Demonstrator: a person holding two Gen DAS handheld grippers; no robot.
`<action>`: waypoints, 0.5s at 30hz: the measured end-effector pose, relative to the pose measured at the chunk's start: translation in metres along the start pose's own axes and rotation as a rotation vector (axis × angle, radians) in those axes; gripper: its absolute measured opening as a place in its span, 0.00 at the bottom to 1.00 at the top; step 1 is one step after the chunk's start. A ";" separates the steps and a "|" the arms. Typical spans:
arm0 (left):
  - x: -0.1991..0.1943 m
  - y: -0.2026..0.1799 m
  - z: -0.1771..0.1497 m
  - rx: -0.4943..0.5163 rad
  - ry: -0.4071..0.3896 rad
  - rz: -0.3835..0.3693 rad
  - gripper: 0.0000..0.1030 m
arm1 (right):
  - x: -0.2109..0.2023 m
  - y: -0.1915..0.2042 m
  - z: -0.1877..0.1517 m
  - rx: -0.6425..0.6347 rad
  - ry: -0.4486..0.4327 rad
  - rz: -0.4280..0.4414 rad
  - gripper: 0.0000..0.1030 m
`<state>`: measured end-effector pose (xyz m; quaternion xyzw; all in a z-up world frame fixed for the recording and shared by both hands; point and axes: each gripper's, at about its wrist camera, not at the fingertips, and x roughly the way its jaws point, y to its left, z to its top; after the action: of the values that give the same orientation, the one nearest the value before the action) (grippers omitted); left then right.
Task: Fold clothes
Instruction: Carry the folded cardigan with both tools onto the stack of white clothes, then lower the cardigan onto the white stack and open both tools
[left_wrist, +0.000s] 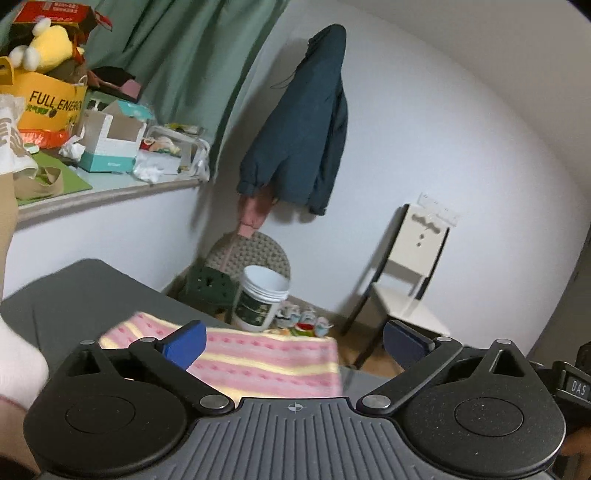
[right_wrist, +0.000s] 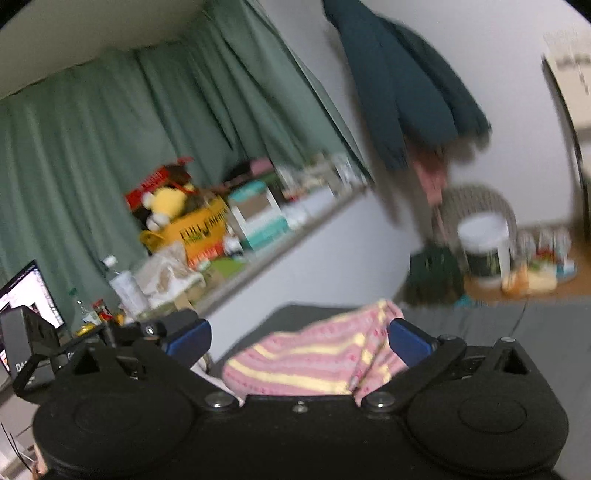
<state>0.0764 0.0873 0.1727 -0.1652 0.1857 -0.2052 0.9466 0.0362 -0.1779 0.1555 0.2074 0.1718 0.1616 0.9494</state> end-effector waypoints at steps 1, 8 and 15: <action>-0.009 -0.007 0.000 -0.010 0.003 0.000 0.99 | -0.008 0.005 0.002 -0.013 -0.019 0.006 1.00; -0.068 -0.053 0.025 -0.001 0.048 0.094 0.99 | -0.066 0.040 0.036 -0.036 -0.020 -0.033 1.00; -0.138 -0.118 0.048 0.038 0.223 0.238 0.99 | -0.156 0.073 0.056 -0.071 0.139 -0.168 1.00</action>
<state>-0.0588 0.0587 0.2997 -0.1001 0.3040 -0.1120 0.9408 -0.0975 -0.1934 0.2767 0.1469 0.2483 0.1017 0.9521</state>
